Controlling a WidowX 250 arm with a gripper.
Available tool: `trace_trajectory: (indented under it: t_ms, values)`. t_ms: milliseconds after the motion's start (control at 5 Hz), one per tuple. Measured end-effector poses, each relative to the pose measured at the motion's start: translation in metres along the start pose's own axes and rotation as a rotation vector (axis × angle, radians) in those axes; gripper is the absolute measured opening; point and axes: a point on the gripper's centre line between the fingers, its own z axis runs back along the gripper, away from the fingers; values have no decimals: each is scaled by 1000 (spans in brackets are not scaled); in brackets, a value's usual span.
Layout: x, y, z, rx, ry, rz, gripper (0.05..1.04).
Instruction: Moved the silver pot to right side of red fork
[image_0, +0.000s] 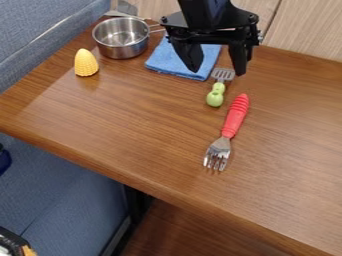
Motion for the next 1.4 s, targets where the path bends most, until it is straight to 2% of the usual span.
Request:
trace_trajectory:
  t_ms: [400,600,800,1000,1200,1400]
  values:
    - [-1,11,-14,14,55,5,1001]
    - [8,25,-18,-2,82,1,1001]
    - [20,37,-19,17,67,8,1001]
    - [39,50,-25,58,40,-31,1001]
    - [65,64,-34,94,19,-133,1001]
    - [83,91,-38,165,42,-202,1001]
